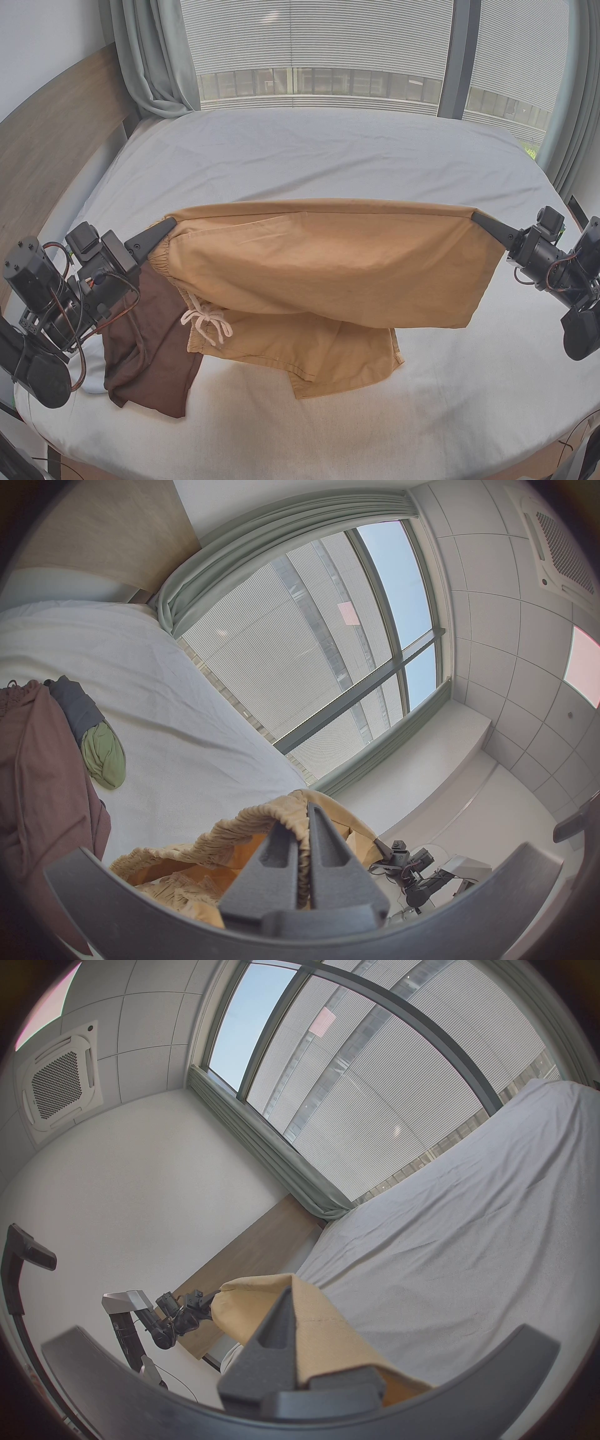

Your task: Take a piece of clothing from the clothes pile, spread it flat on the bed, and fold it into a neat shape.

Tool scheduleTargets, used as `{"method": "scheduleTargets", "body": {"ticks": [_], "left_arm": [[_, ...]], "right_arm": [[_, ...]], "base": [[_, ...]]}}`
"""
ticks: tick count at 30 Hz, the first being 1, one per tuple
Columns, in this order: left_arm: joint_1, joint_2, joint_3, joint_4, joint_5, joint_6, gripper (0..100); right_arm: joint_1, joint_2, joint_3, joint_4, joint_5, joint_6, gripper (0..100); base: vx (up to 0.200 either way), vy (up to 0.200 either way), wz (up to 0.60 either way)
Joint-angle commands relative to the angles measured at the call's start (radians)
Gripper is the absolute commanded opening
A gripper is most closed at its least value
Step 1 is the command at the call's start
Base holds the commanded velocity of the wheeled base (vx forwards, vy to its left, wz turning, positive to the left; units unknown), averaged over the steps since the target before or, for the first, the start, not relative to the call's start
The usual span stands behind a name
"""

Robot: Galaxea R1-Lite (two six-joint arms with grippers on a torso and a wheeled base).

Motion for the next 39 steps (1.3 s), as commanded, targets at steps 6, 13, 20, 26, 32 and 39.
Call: {"method": "scheduleTargets", "body": {"ticks": [6, 13, 20, 26, 32, 39], "left_arm": [[0.011, -0.004, 0.011, 0.000, 0.003, -0.001, 0], [0.021, -0.001, 0.009, 0.002, 0.002, -0.001, 0], [0.020, -0.001, 0.007, 0.000, 0.000, -0.001, 0], [0.014, 0.005, -0.009, 0.000, 0.006, -0.003, 0], [0.017, 0.066, -0.066, 0.002, 0.022, -0.003, 0], [0.017, 0.184, -0.169, 0.003, 0.091, -0.001, 0]], "right_arm": [[-0.020, 0.035, -0.021, -0.001, -0.002, 0.000, 0], [-0.040, 0.066, -0.046, -0.001, -0.003, 0.000, 0], [-0.034, 0.081, -0.049, -0.001, -0.006, 0.000, 0], [-0.017, 0.108, -0.077, -0.001, -0.023, -0.005, 0], [-0.017, 0.184, -0.183, 0.001, -0.039, -0.002, 0], [-0.023, 0.264, -0.301, 0.056, -0.043, 0.000, 0]], "base": [[0.000, 0.000, 0.00], [0.000, 0.000, 0.00], [0.000, 0.000, 0.00], [0.000, 0.000, 0.00], [0.000, 0.000, 0.00], [0.000, 0.000, 0.00]]}}
